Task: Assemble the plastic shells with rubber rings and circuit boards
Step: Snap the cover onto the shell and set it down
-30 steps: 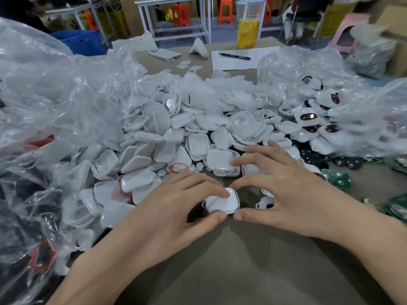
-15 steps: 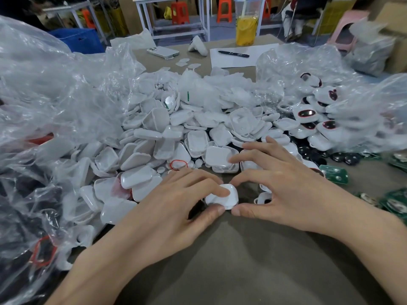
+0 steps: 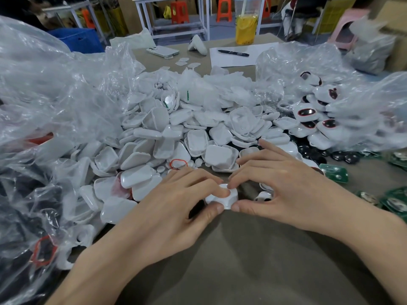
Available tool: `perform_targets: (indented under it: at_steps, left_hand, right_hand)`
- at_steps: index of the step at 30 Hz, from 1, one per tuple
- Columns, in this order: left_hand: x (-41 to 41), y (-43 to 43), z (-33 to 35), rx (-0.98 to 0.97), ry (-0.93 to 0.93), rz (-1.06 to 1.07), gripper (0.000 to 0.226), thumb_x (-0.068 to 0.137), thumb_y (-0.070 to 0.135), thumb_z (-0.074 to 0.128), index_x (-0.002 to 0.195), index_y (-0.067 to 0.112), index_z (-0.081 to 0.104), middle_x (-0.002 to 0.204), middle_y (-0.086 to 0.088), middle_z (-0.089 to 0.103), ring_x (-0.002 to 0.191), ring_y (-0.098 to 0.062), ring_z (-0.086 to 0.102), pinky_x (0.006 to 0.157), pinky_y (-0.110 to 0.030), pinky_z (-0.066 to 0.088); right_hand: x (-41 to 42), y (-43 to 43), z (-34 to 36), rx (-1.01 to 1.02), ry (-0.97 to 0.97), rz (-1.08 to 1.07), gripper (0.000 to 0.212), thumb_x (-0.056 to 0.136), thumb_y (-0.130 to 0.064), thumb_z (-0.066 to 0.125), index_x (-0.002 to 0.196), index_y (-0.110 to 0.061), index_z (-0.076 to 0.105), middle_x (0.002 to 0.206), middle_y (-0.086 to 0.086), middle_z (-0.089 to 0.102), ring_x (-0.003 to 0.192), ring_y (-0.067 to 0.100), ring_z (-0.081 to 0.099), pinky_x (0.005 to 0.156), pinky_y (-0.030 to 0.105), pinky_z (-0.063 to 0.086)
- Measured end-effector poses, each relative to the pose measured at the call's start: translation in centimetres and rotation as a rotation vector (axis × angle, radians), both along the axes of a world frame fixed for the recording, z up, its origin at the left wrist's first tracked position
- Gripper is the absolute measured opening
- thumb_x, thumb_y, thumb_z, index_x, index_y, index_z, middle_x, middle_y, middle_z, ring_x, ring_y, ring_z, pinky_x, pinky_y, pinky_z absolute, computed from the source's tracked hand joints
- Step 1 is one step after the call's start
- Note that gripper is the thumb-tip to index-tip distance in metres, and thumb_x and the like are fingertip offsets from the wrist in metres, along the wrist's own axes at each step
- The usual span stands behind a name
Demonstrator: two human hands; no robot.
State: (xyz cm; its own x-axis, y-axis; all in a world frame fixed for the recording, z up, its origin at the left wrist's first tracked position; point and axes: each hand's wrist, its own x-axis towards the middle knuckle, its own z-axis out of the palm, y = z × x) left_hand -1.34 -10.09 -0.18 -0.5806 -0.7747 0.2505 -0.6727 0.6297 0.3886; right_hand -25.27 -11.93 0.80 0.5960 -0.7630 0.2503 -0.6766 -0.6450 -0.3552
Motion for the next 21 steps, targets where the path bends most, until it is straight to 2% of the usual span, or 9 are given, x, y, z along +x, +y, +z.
perform_targets:
  at_steps: [4,14,16,19,21]
  left_hand:
    - [-0.09,-0.03,0.02,-0.001,0.010,-0.001,0.018,0.096,0.039,0.055,0.107,0.030,0.066,0.119,0.023,0.060,0.114,-0.008,0.057,0.094,-0.034,0.042]
    - [0.02,-0.31,-0.17,0.008,0.021,-0.006,0.020,0.096,0.040,0.057,0.109,0.030,0.069,0.118,0.023,0.062,0.113,-0.006,0.057,0.094,-0.032,0.044]
    - [0.04,-0.31,-0.14,0.011,0.023,-0.007,0.020,0.095,0.039,0.057,0.109,0.030,0.069,0.118,0.023,0.063,0.113,-0.005,0.057,0.094,-0.032,0.045]
    - [-0.02,-0.34,-0.07,0.003,0.021,-0.008,0.021,0.095,0.039,0.057,0.109,0.030,0.069,0.118,0.022,0.064,0.114,-0.005,0.058,0.094,-0.030,0.044]
    - [-0.10,-0.33,-0.05,-0.004,0.019,-0.009,0.021,0.095,0.039,0.057,0.109,0.029,0.070,0.117,0.021,0.064,0.114,-0.005,0.058,0.094,-0.028,0.044]
  right_hand:
    - [-0.01,-0.08,-0.12,0.027,-0.001,0.018,0.027,0.087,-0.066,0.052,0.100,-0.046,0.064,0.106,-0.027,0.066,0.128,-0.011,0.041,0.122,0.024,0.008]
    - [0.10,-0.24,-0.19,0.040,-0.040,0.045,0.028,0.086,-0.061,0.057,0.094,-0.041,0.075,0.103,-0.028,0.070,0.122,-0.009,0.046,0.119,0.017,0.008]
    - [0.14,-0.27,-0.20,0.036,-0.031,0.047,0.028,0.086,-0.060,0.058,0.096,-0.041,0.076,0.107,-0.029,0.069,0.120,-0.007,0.048,0.118,0.018,0.014]
    - [0.20,-0.21,-0.23,0.028,-0.029,0.046,0.028,0.086,-0.061,0.057,0.095,-0.041,0.076,0.109,-0.030,0.066,0.114,-0.004,0.050,0.108,0.024,0.033]
    - [0.20,-0.16,-0.28,0.037,-0.035,0.034,0.029,0.085,-0.062,0.056,0.095,-0.042,0.075,0.109,-0.032,0.066,0.115,-0.007,0.047,0.103,0.020,0.035]
